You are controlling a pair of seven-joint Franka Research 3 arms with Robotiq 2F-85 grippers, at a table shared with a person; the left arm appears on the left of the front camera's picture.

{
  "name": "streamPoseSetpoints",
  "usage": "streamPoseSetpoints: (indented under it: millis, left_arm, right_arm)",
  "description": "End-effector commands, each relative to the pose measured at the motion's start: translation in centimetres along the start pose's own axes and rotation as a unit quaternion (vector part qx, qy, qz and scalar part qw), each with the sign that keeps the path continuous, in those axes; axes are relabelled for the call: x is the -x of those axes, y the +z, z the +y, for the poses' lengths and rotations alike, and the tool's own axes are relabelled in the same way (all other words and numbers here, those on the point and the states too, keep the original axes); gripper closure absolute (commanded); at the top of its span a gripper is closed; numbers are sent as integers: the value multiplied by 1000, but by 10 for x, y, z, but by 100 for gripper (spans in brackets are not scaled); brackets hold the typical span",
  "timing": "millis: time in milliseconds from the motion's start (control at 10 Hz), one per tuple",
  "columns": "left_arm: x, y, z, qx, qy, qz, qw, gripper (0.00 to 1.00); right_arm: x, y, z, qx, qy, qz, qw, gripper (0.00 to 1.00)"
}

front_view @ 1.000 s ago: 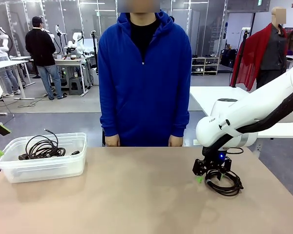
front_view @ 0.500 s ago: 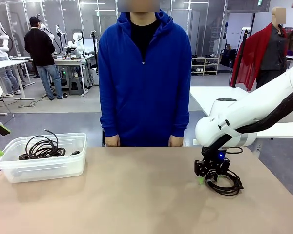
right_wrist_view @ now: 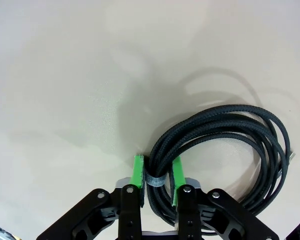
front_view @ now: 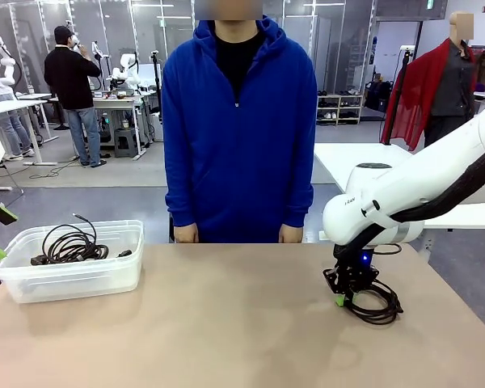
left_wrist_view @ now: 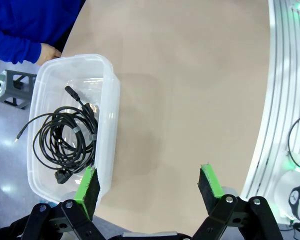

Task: Organize and store the cables.
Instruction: Place the USB Extension Cable into the Organizing box.

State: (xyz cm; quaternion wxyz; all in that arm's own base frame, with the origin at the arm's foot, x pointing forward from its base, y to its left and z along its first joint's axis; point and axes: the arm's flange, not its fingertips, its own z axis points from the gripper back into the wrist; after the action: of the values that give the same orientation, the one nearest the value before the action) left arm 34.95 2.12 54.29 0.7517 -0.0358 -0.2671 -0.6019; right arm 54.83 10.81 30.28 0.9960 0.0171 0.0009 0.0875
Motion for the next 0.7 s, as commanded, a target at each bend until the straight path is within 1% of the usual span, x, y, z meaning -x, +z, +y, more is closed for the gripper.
streamPoseSetpoints:
  millis: [0,100,200,400,600]
  left_arm:
    - [0,1,0,-1,0,0,1000,0]
    - [0,1,0,-1,0,0,1000,0]
    - [0,1,0,-1,0,0,1000,0]
    - [0,1,0,-1,0,0,1000,0]
    - [0,1,0,-1,0,0,1000,0]
  right_arm:
    - [-3,1,6,21,-17,-11,1000,100]
    - [-2,1,7,24,-17,-12,999,90]
    - [0,4,7,28,-18,-15,999,100]
    - [5,21,11,31,-14,-20,999,100]
    - [14,58,21,34,3,-18,999,100]
